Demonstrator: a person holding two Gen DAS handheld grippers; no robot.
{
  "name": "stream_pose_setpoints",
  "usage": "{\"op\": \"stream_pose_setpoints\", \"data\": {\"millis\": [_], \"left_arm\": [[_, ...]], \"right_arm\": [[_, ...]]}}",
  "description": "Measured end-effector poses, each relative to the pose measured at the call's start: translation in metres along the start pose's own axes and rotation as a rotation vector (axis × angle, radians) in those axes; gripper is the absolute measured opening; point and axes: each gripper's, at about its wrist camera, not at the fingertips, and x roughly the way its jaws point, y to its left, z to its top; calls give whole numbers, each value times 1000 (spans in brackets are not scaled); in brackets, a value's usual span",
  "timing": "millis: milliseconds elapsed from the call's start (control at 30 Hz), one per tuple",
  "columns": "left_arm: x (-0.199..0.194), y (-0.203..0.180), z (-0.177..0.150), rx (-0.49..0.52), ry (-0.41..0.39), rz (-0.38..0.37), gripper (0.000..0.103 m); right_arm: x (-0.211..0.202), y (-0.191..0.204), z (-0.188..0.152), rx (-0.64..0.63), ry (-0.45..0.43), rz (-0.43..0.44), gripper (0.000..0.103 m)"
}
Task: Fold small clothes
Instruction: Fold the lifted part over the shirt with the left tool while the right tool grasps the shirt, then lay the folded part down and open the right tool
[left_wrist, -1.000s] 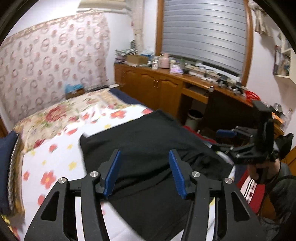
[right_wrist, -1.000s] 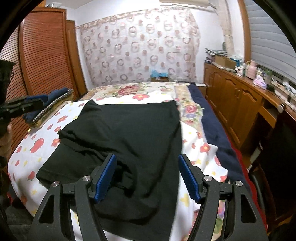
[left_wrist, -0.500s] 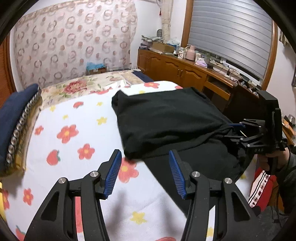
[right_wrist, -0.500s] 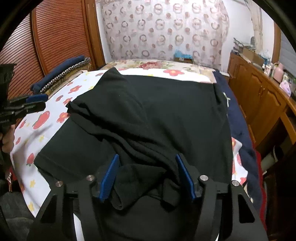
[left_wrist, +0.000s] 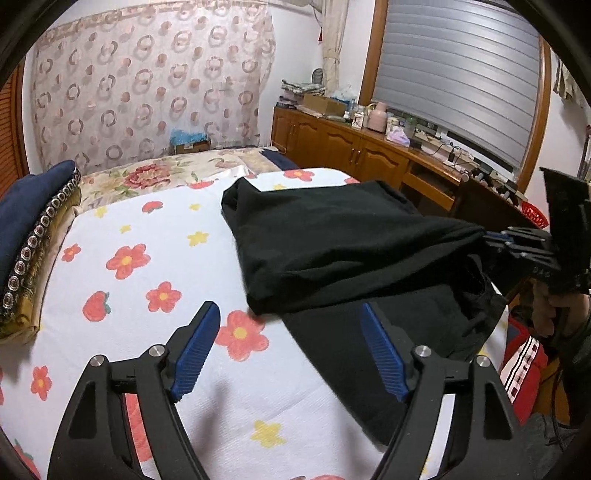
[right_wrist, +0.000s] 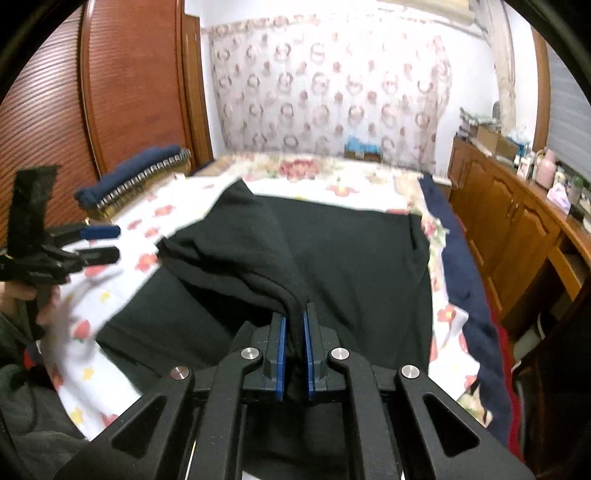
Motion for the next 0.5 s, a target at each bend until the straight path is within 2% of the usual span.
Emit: {"op": "stream_pose_setpoints", "data": {"millis": [167, 300, 500], "left_arm": [[-3, -4, 1, 14, -9, 14, 79], [-2, -8, 0, 27, -9, 17, 79], [-1, -11, 1, 36, -5, 15, 79]], "right_arm": [[-28, 2, 3, 2, -60, -18, 8], [-47, -3, -3, 29, -72, -25, 8], [-25, -13, -35, 65, 49, -73, 8]]}}
